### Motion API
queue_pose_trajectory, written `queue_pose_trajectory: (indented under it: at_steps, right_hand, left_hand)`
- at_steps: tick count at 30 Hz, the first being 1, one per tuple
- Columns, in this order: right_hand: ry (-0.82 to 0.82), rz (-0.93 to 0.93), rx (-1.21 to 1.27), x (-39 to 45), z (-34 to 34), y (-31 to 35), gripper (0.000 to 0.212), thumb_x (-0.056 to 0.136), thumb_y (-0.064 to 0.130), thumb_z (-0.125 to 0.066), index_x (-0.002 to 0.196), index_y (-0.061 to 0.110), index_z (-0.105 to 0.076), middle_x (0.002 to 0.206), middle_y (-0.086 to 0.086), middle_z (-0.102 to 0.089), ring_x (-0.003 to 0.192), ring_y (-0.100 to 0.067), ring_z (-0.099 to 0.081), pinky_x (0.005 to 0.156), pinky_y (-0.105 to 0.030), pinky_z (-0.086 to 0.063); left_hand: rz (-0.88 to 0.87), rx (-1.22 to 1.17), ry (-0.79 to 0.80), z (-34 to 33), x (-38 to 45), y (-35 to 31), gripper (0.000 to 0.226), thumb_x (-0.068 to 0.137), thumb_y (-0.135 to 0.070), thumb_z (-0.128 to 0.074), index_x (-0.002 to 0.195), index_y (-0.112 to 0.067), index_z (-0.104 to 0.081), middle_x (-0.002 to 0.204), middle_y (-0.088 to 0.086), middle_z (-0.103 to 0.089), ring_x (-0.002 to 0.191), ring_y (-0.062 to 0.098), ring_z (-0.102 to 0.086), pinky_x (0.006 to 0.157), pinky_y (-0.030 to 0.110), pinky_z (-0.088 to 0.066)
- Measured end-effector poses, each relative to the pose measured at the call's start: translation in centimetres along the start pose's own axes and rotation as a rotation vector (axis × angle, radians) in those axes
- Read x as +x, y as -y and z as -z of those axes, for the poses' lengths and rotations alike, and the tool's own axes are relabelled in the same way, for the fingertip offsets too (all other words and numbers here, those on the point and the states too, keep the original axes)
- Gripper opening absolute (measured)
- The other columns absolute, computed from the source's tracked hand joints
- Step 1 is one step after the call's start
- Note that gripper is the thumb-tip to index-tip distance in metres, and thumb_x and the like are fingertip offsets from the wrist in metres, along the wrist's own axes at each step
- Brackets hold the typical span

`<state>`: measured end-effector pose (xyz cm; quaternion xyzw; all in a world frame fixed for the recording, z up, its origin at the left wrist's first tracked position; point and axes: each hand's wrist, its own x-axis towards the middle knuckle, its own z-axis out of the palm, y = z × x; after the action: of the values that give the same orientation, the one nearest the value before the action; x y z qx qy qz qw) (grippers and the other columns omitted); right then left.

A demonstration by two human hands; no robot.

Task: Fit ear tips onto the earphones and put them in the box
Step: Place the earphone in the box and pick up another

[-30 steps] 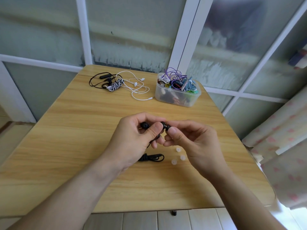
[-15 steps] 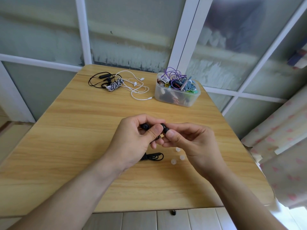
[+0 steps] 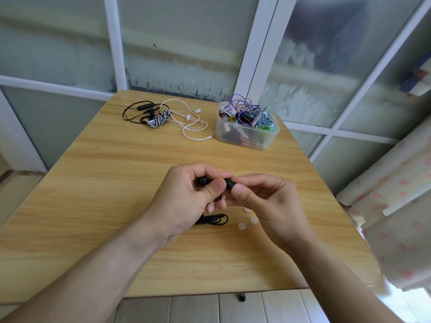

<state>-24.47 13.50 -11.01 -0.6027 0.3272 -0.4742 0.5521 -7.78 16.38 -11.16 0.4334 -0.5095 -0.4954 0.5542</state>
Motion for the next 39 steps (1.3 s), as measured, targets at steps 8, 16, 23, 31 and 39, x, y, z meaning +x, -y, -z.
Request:
queue_pose_trajectory:
  at_steps: [8, 16, 23, 31, 39]
  right_hand:
    - [-0.011, -0.077, 0.183, -0.1, -0.7, -0.7, 0.026, 0.072, 0.017, -0.074, 0.093, 0.001, -0.076, 0.090, -0.027, -0.072, 0.084, -0.036, -0.071, 0.078, -0.037, -0.058]
    - [-0.068, 0.032, -0.044, 0.0, -0.5, 0.1, 0.019, 0.066, 0.009, -0.078, 0.082, 0.001, -0.072, 0.074, -0.014, -0.074, 0.065, -0.027, -0.072, 0.061, -0.026, -0.056]
    - [0.071, 0.575, -0.664, 0.6, 0.6, 1.0, 0.008, 0.079, 0.006, -0.078, 0.086, 0.008, -0.078, 0.080, 0.002, -0.073, 0.074, -0.008, -0.068, 0.068, -0.019, -0.051]
    - [0.000, 0.409, -0.562, 0.1, -0.4, 0.8, 0.021, 0.083, 0.004, -0.075, 0.102, 0.014, -0.077, 0.089, 0.003, -0.075, 0.084, -0.013, -0.072, 0.074, -0.027, -0.057]
    - [-0.070, 0.216, -0.220, -0.2, -0.8, 1.3, 0.014, 0.077, 0.005, -0.074, 0.090, 0.011, -0.074, 0.075, -0.004, -0.076, 0.066, -0.014, -0.071, 0.064, -0.021, -0.054]
  left_hand:
    - [-0.132, 0.161, -0.038, -0.1, 0.0, -0.5, 0.019, 0.087, 0.005, -0.062, 0.089, -0.011, -0.072, 0.058, 0.007, -0.064, 0.044, 0.007, -0.052, 0.051, 0.018, -0.043]
    - [-0.131, 0.195, -0.056, -0.1, -0.4, -0.9, 0.020, 0.086, 0.010, -0.062, 0.086, -0.008, -0.072, 0.055, -0.005, -0.065, 0.042, 0.006, -0.055, 0.048, 0.012, -0.042]
    - [0.005, 0.063, -0.059, -0.1, -0.8, -0.9, 0.011, 0.089, 0.003, -0.061, 0.092, -0.004, -0.069, 0.060, 0.013, -0.063, 0.039, 0.010, -0.054, 0.044, 0.019, -0.041]
    - [0.016, -0.180, -0.169, -0.7, -0.8, -0.4, 0.007, 0.087, 0.002, -0.063, 0.092, -0.001, -0.066, 0.064, 0.014, -0.068, 0.056, 0.026, -0.065, 0.051, 0.023, -0.050]
    - [-0.181, -0.018, -0.122, -0.5, -0.7, -1.2, 0.017, 0.079, 0.009, -0.069, 0.094, 0.005, -0.066, 0.070, 0.015, -0.071, 0.060, 0.026, -0.071, 0.055, 0.026, -0.056]
